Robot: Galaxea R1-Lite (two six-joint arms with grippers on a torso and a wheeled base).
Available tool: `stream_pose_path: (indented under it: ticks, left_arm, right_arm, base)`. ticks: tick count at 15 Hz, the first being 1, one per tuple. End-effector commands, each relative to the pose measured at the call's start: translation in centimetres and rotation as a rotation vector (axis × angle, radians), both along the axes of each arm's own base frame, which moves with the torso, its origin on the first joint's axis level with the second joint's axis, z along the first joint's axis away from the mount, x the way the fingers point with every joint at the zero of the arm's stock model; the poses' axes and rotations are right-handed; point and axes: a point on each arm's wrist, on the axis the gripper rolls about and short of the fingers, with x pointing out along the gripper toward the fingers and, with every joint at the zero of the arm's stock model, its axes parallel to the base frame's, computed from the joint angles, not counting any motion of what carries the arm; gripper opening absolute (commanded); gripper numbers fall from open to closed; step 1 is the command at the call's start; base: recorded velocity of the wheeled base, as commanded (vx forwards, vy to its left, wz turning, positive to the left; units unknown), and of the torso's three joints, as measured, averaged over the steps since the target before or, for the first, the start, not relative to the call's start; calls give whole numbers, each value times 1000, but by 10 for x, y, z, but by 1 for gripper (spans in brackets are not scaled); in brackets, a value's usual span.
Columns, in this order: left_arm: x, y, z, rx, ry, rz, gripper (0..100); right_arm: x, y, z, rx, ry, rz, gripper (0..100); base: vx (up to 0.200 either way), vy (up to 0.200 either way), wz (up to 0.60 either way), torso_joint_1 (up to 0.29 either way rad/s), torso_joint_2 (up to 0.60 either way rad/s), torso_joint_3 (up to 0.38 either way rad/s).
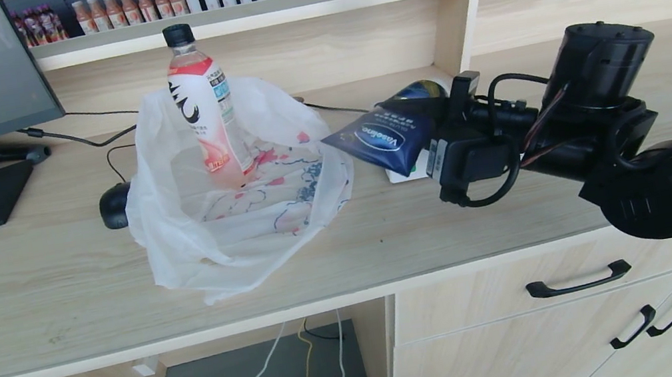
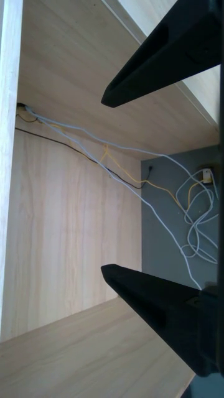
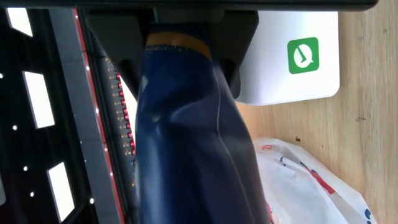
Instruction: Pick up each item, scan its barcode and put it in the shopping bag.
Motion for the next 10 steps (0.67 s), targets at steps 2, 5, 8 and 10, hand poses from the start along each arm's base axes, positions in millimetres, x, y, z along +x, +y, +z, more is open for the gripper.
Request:
stream_pose_path:
  ticks: [2,5,8,10]
  left_arm:
    - [0,0,0,-1,0,1,100]
    - [0,0,0,-1,0,1,100]
    - [0,0,0,-1,0,1,100]
    - [0,0,0,-1,0,1,100]
  right_arm:
    - [-1,0,1,2,-1,0,0]
    - [-1,0,2,2,-3,0,0]
    - [-4,1,3,14,11,14,0]
    - [-11,-2,15,51,10,19,0]
  base:
    - [0,0,0,0,0,0]
    - [0,0,0,0,0,0]
    - [0,0,0,0,0,0]
    - [0,0,0,0,0,0]
